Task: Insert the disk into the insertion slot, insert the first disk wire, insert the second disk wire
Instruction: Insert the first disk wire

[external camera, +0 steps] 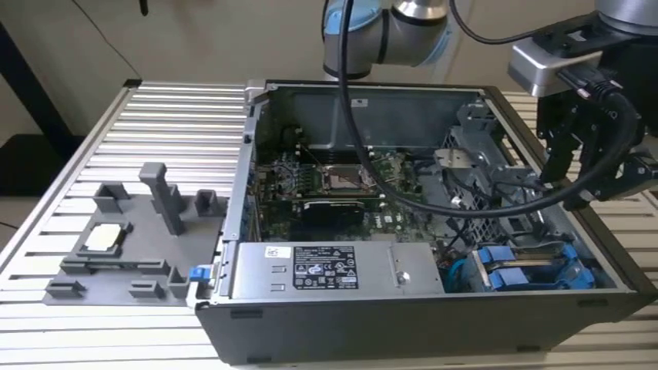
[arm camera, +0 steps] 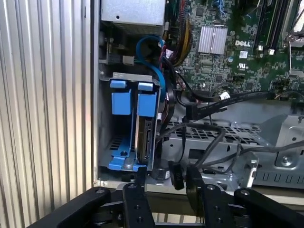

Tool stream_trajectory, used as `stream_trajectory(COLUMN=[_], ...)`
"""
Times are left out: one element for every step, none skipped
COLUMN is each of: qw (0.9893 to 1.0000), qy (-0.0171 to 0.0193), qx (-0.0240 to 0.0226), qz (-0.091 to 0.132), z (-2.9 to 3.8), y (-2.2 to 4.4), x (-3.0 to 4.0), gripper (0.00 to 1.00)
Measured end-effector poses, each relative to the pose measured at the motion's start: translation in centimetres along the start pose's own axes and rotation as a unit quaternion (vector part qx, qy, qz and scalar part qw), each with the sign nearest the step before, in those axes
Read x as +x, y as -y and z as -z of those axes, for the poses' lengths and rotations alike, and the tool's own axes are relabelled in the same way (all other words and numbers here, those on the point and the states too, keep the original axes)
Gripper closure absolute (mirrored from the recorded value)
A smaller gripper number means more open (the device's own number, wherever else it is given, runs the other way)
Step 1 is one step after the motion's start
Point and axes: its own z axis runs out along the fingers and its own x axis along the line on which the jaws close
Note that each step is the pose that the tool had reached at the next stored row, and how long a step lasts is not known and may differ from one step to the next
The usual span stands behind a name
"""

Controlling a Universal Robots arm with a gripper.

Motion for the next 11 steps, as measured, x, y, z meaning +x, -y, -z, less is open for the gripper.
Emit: stream_trajectory(qw=[1.0000, 1.0000, 1.0000, 1.0000, 1.0000, 0.9999, 0.9999, 0.9999, 0.9999, 0.9999, 0.9999], qy=[-0.0009, -0.0019, -0.0031, -0.0042, -0.0052, -0.0060, -0.0069, -0.0076, -0.0084, -0.0092, -0.0092], qx=[0.0026, 0.0046, 0.0062, 0.0072, 0.0083, 0.0094, 0.0104, 0.0114, 0.0123, 0.0128, 0.0130], qz=[0.000, 0.000, 0.001, 0.001, 0.001, 0.001, 0.001, 0.001, 0.002, 0.002, 0.002], z=[-0.09, -0.17, -0.26, -0.33, -0.39, -0.47, -0.53, -0.60, -0.66, -0.68, -0.71], y=[-0.03, -0.09, -0.18, -0.26, -0.34, -0.42, -0.50, -0.57, -0.62, -0.64, -0.67], x=[-0.04, -0.08, -0.14, -0.21, -0.27, -0.33, -0.38, -0.42, -0.46, -0.50, -0.52], gripper=[0.53, 0.53, 0.53, 0.53, 0.53, 0.53, 0.53, 0.53, 0.53, 0.53, 0.53])
